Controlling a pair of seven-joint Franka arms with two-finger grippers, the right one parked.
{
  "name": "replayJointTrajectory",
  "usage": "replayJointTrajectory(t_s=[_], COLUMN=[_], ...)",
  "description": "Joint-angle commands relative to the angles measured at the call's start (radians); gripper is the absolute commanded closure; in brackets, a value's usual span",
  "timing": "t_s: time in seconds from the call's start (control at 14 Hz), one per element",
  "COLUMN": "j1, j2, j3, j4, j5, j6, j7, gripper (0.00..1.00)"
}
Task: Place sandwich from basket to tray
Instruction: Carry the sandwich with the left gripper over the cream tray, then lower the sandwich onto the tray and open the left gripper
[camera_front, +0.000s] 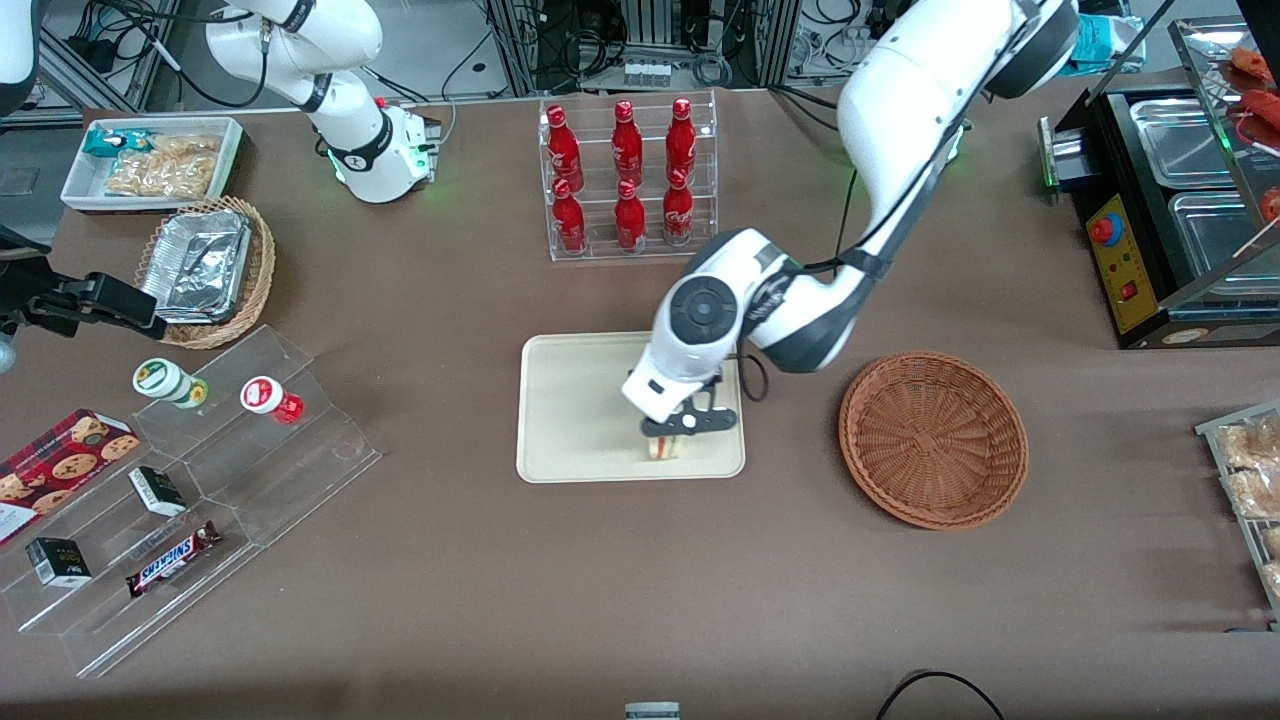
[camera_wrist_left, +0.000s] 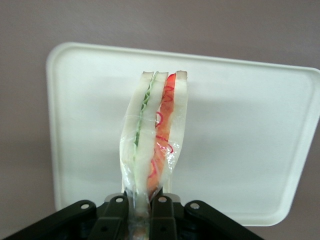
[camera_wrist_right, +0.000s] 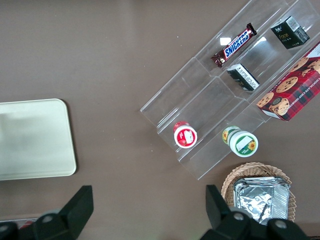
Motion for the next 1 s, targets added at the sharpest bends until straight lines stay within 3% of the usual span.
replayJointTrajectory(t_s=[0.0,0.14,0.64,0.71,0.79,0.93], j1=[-0.070,-0.099,-0.104,-0.104,-0.104,-0.104], j2=[0.081,0.124,0.157,0.160,0.163,0.161], j3=[0.007,0.007,0.007,0.007,0.007,0.006], j4=[0.090,0.128,0.158,0.156,0.156,0.151], j5=[0.098,0.141,0.147,0.146,0.146,0.144], j6=[-0.004,-0.002,0.022,0.025,0.025,0.025], j7=[-0.131,-0.188,-0.196,-0.195,-0.193,-0.187], gripper=[0.89,0.89,0.86,0.75,0.56,0.00])
